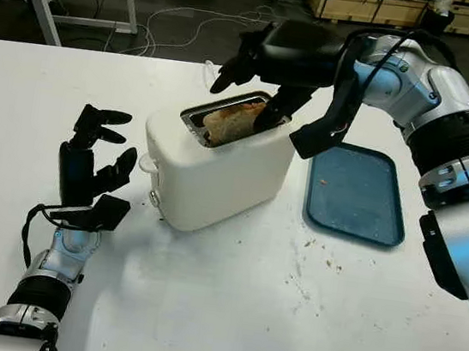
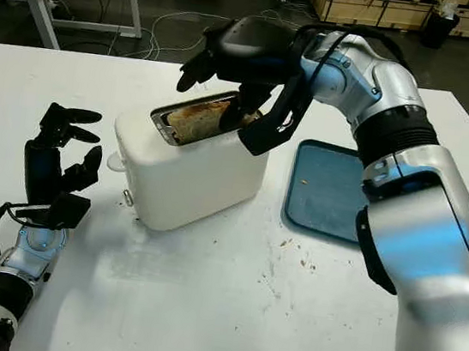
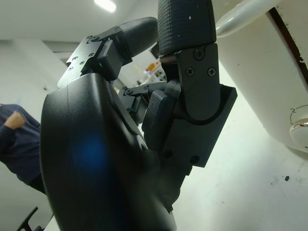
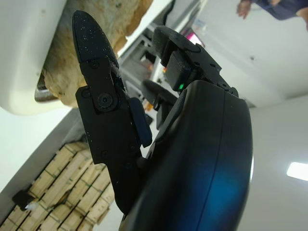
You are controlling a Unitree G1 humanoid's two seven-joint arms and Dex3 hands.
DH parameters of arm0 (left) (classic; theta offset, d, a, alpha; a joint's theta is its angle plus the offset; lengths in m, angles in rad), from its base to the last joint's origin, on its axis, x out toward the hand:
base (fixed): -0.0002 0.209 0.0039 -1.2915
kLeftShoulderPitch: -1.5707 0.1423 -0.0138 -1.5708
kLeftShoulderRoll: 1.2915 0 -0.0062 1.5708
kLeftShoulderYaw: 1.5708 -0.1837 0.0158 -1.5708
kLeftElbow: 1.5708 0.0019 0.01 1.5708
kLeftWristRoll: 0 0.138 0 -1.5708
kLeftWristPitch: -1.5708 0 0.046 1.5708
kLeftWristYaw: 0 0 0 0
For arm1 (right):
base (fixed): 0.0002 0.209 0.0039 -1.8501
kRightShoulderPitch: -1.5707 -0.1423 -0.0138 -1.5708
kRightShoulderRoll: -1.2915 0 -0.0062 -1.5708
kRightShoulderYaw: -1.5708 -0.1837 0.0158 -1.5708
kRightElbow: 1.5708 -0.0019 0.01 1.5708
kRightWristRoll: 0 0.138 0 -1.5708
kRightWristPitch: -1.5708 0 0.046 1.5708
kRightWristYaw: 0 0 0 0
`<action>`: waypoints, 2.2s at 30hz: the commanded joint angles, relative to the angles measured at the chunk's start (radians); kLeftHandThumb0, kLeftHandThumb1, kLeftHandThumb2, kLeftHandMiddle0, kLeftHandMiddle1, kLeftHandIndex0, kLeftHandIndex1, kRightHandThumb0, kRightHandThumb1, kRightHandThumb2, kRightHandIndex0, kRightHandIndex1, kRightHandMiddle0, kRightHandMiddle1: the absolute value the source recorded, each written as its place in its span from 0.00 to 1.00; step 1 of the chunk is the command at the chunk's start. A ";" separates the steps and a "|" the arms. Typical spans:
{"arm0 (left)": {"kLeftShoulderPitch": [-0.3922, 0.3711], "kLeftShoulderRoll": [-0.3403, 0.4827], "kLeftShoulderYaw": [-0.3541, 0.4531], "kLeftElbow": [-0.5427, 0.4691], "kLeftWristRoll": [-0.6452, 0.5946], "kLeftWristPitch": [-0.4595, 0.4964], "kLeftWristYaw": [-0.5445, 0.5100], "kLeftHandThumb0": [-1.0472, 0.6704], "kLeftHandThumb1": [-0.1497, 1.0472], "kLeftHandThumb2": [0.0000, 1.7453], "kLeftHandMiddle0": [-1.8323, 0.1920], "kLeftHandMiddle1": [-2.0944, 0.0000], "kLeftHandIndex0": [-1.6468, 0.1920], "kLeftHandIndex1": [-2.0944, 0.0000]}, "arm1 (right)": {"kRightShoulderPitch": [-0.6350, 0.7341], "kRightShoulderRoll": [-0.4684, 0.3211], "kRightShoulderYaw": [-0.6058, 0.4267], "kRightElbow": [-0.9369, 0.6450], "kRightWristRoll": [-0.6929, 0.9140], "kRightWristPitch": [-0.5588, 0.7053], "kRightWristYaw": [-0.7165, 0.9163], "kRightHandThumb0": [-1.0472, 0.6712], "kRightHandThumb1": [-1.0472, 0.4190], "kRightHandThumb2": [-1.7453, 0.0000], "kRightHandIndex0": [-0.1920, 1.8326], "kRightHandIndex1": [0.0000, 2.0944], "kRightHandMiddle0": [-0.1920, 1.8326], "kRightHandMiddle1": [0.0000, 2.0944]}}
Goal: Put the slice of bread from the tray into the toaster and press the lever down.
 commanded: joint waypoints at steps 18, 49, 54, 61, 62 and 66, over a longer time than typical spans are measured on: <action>-0.048 0.116 -0.010 -0.026 0.053 -0.004 -0.029 0.00 0.89 0.36 0.72 0.25 0.77 0.39 | 0.754 0.042 -0.439 -0.455 0.601 0.293 -0.188 0.41 0.09 0.96 0.56 0.35 0.57 0.09; -0.053 0.195 -0.070 0.032 0.101 -0.023 -0.069 0.00 0.89 0.39 0.75 0.18 0.82 0.30 | 1.180 0.217 -0.582 -0.934 0.711 0.715 -0.210 0.34 0.09 0.92 0.57 0.21 0.59 0.01; -0.041 0.210 -0.065 -0.006 0.101 -0.022 -0.074 0.00 0.89 0.40 0.76 0.17 0.83 0.30 | 1.165 0.228 -0.587 -0.935 0.751 0.788 -0.181 0.34 0.09 0.92 0.57 0.21 0.60 0.01; -0.026 0.208 -0.066 -0.038 0.099 -0.024 -0.081 0.00 0.89 0.40 0.78 0.17 0.84 0.30 | 1.169 0.278 -0.587 -0.938 0.787 0.848 -0.183 0.35 0.09 0.92 0.58 0.22 0.60 0.00; -0.026 0.210 -0.066 -0.040 0.102 -0.026 -0.082 0.00 0.89 0.40 0.78 0.17 0.84 0.30 | 1.167 0.283 -0.588 -0.935 0.788 0.847 -0.186 0.34 0.09 0.92 0.57 0.22 0.60 0.00; -0.021 0.239 -0.075 -0.049 0.130 -0.031 -0.088 0.00 0.89 0.41 0.79 0.17 0.83 0.28 | 1.162 0.292 -0.592 -0.924 0.786 0.840 -0.192 0.33 0.09 0.91 0.57 0.24 0.60 0.00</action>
